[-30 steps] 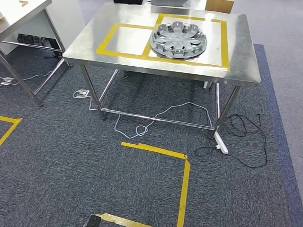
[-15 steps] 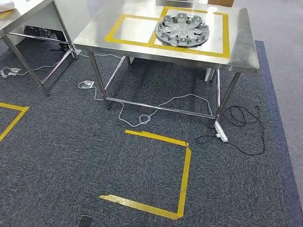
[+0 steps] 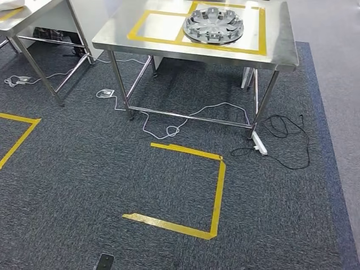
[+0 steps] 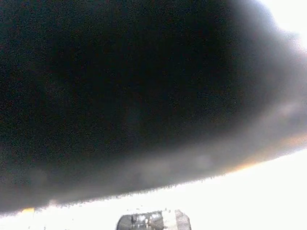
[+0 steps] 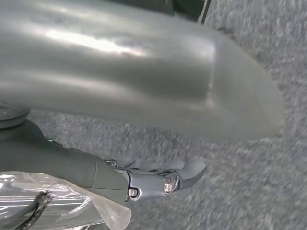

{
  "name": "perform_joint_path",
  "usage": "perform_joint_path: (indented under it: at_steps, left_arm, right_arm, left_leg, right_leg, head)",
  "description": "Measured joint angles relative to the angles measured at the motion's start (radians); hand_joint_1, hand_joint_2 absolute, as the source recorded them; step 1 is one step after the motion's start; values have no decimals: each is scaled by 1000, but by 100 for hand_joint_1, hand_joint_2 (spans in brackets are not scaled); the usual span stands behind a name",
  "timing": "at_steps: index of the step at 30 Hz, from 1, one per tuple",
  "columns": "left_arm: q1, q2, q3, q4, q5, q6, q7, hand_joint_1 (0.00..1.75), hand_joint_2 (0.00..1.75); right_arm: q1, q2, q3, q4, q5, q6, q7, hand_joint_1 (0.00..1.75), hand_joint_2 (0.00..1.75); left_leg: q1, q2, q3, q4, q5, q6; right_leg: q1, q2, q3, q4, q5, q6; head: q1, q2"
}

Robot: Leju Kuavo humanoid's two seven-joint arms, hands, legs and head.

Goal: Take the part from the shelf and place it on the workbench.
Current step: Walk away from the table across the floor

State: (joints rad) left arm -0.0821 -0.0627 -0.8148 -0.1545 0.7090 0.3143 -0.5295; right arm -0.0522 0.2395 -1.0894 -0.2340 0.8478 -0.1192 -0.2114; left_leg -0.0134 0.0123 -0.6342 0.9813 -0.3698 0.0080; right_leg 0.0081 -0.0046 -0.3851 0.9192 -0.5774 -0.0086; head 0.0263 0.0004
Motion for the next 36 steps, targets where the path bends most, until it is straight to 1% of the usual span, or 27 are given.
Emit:
perform_joint_path:
  at_steps: [1, 2, 4, 5, 6, 7, 8, 9, 11, 12, 14, 15, 17, 19, 20, 21, 22, 23, 25, 26, 28, 30, 31, 32, 34, 35, 36]
  left_arm:
    - [3, -4, 0, 0, 0, 6, -1, 0, 0]
    - [6, -7, 0, 0, 0, 10, -2, 0, 0]
    - [8, -11, -1, 0, -2, 9, 2, 0, 0]
    - [8, -11, -2, 0, -2, 7, 4, 0, 0]
    - [7, -11, -2, 0, -3, 4, 7, 0, 0]
    - [7, -10, -3, 0, -2, 3, 9, 0, 0]
    - [7, -9, -3, 1, -1, 3, 10, 0, 0]
    - [7, -8, -3, 1, 1, 5, 11, 0, 0]
    - [4, -8, -3, 1, 7, 15, 11, 0, 0]
    - [4, -9, -3, 1, 12, 23, 10, 0, 0]
    - [8, -13, -3, 1, 21, 37, 9, 0, 0]
    - [12, -16, -3, 1, 23, 41, 8, 0, 0]
    - [16, -21, -3, 1, 26, 45, 8, 0, 0]
    - [15, -25, -3, 1, 26, 46, 8, 0, 0]
    - [15, -27, -3, 1, 26, 46, 8, 0, 0]
    - [16, -27, -3, 1, 26, 46, 8, 0, 0]
    - [17, -28, -3, 1, 26, 46, 8, 0, 0]
    - [18, -28, -3, 1, 26, 46, 8, 0, 0]
    - [18, -30, -3, 1, 28, 46, 8, 0, 0]
    - [17, -31, -3, 1, 30, 46, 8, 0, 0]
    - [16, -33, -3, 1, 34, 46, 11, 0, 0]
    - [20, -34, -3, 2, 33, 45, 20, 0, 0]
    - [22, -35, -5, 3, 27, 46, 28, 0, 0]
    - [23, -35, -9, 4, 18, 46, 38, 0, 0]
    - [20, -36, -21, 5, -3, 45, 56, 0, 0]
    - [18, -36, -28, 5, -10, 42, 62, 0, 0]
    - [17, -36, -34, 5, -16, 39, 68, 0, 0]
  right_arm:
    - [2, 0, 0, 0, 0, 0, 1, 0, 0]
    - [3, -1, -1, 0, 1, 1, 2, 0, 0]
    - [5, -1, -1, 0, 4, 3, 4, 0, 0]
    - [5, -1, -1, 1, 6, 4, 6, 0, 0]
    - [5, -2, -1, 1, 8, 5, 8, 0, 0]
    - [6, -2, -1, 1, 9, 5, 10, 0, 0]
    - [6, -2, -1, 1, 10, 5, 11, 0, 0]
    - [6, -2, -1, 1, 12, 5, 13, 0, 0]
    - [7, -2, -1, 2, 17, 6, 16, 0, 0]
    - [6, -2, -1, 2, 19, 7, 17, 0, 0]
    - [5, -4, 0, 2, 26, 11, 22, 0, 0]
    - [3, -6, 1, 2, 30, 16, 24, 0, 0]
    - [3, -12, 3, 3, 36, 28, 27, 0, 0]
    - [7, -19, 5, 3, 39, 36, 28, 0, 0]
    - [10, -22, 5, 3, 40, 37, 28, 0, 0]
    - [12, -25, 5, 3, 40, 38, 29, 0, 0]
    - [14, -27, 5, 4, 40, 38, 29, 0, 0]
    - [15, -29, 5, 4, 41, 39, 29, 0, 0]
    - [16, -33, 5, 4, 42, 41, 29, 0, 0]
    - [16, -34, 6, 4, 44, 43, 30, 0, 0]
    - [16, -36, 8, 4, 48, 48, 33, 0, 0]
    - [17, -37, 10, 5, 48, 55, 37, 0, 0]
    - [16, -39, 10, 5, 43, 60, 38, 0, 0]
    - [15, -40, 10, 5, 34, 65, 40, 0, 0]
    - [9, -44, 6, 6, 14, 70, 48, 0, 0]
    - [5, -46, 4, 6, 7, 70, 55, 0, 0]
    - [-1, -48, 1, 6, 2, 70, 61, 0, 0]
  left_leg:
    - [3, -2, -8, 17, -24, -6]
    - [5, -4, -19, 52, -66, -12]
    - [10, -6, -49, 170, -164, -22]
    - [13, -6, -59, 231, -188, -26]
    - [15, -5, -59, 269, -189, -30]
    - [17, -5, -44, 274, -172, -32]
    - [19, -1, -11, 241, -147, -33]
    - [20, 11, 35, 179, -127, -33]
    - [16, 39, 115, 56, -120, -25]
    - [12, 47, 133, 22, -126, -17]
    - [9, 39, 132, 4, -131, 0]
    - [10, 31, 129, 0, -128, 6]
    - [14, 16, 122, -6, -117, 21]
    - [14, -4, 110, -7, -107, 29]
    - [13, -15, 104, -6, -103, 30]
    - [12, -26, 100, -6, -99, 30]
    - [11, -38, 97, -5, -96, 30]
    - [10, -50, 96, -5, -93, 28]
    - [8, -73, 93, -4, -88, 23]
    - [7, -84, 89, -2, -85, 19]
    - [7, -103, 78, 2, -78, 7]
    - [10, -119, 66, 5, -72, -5]
    - [10, -110, 58, 16, -81, -11]
    - [10, -93, 43, 45, -102, -16]
    - [12, -46, -6, 159, -174, -26]
    - [15, -34, -32, 226, -205, -30]
    - [17, -27, -48, 273, -221, -34]
  right_leg:
    - [-1, -3, -8, 0, 10, -8]
    - [-3, -7, -18, -1, 21, -14]
    - [-2, -16, -39, 2, 38, -20]
    - [-1, -22, -51, 6, 45, -19]
    - [-1, -30, -63, 11, 49, -18]
    - [-2, -39, -75, 19, 52, -16]
    - [-3, -48, -83, 27, 54, -14]
    - [-3, -57, -89, 35, 54, -12]
    - [0, -75, -99, 49, 54, -3]
    - [1, -84, -102, 54, 54, 2]
    - [2, -102, -103, 57, 56, 13]
    - [1, -99, -105, 62, 52, 19]
    - [-3, -61, -131, 112, 14, 30]
    - [-8, -14, -191, 242, -55, 37]
    - [-9, -4, -222, 308, -79, 39]
    - [-10, 0, -240, 346, -86, 40]
    - [-10, 2, -239, 346, -72, 38]
    - [-10, 6, -220, 305, -41, 36]
    - [-10, 42, -151, 165, 30, 26]
    - [-12, 63, -124, 105, 48, 22]
    - [-12, 84, -102, 56, 53, 17]
    - [-13, 63, -100, 51, 59, 11]
    - [-15, 51, -101, 48, 64, 7]
    - [-17, 37, -103, 44, 69, 2]
    - [-17, 7, -107, 42, 73, -3]
    - [-16, -9, -109, 42, 73, -4]
    - [-15, -25, -111, 43, 73, -4]
  head:
    - [-1, 0]
    - [-2, 0]
    - [-5, 0]
    - [-6, 0]
    - [-5, 0]
    - [-6, 0]
    - [-6, 0]
    - [-6, 0]
    - [-6, 0]
    - [-6, 0]
    - [-5, 0]
    - [-6, 0]
    - [-1, 0]
    - [4, 0]
    - [4, 0]
    - [3, 0]
    - [4, 0]
    - [4, 0]
    - [3, 0]
    - [3, 0]
    - [2, 0]
    - [2, 0]
    - [0, 0]
    - [-4, 0]
    - [-10, 0]
    - [-12, 0]
    - [-11, 0]
